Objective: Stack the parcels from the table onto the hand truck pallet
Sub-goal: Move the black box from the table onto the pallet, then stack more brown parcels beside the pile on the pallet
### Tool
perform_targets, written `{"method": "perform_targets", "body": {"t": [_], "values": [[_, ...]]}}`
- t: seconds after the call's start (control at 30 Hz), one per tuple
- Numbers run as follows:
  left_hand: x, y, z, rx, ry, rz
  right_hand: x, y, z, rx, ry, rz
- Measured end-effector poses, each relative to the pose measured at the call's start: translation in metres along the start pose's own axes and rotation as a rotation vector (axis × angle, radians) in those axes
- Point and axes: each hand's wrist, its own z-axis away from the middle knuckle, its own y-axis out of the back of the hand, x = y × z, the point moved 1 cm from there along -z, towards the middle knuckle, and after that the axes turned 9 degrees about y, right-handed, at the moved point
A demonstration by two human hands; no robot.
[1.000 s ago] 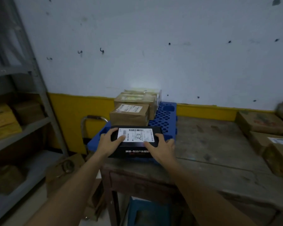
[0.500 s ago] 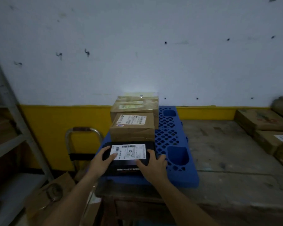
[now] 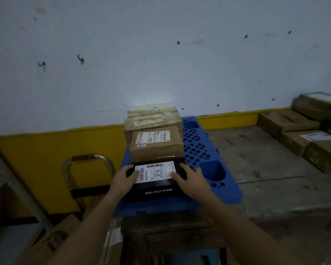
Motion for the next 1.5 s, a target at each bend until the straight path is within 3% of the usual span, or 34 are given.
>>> {"method": "perform_targets", "body": {"t": [0.23, 0.43, 0.57, 0.77, 1.0, 1.5], "values": [[0.053, -0.002, 0.012, 0.338, -0.159, -0.104, 0.019, 0.042, 0.006, -0.015, 0.039, 0.007], [0.130, -0.064, 0.046, 0.458, -0.308, -0.003, 0.076, 0.113, 0.022, 0.008, 0.151, -0.093], [0.193, -0.158, 0.077, 0.260, -0.303, 0.028, 0.152, 0.193, 0.038, 0.141, 0.138, -0.080], [0.277, -0.297, 0.100, -0.067, -0.260, -0.060, 0.248, 0.299, 0.067, 0.172, 0.076, -0.015], [0.372, -0.402, 0.087, -0.064, -0.325, -0.090, 0.329, 0.381, 0.031, 0.234, 0.038, 0.005], [0.539, -0.581, -0.054, -0.224, -0.423, -0.232, 0.448, 0.551, -0.121, 0.352, -0.052, 0.123]]}}
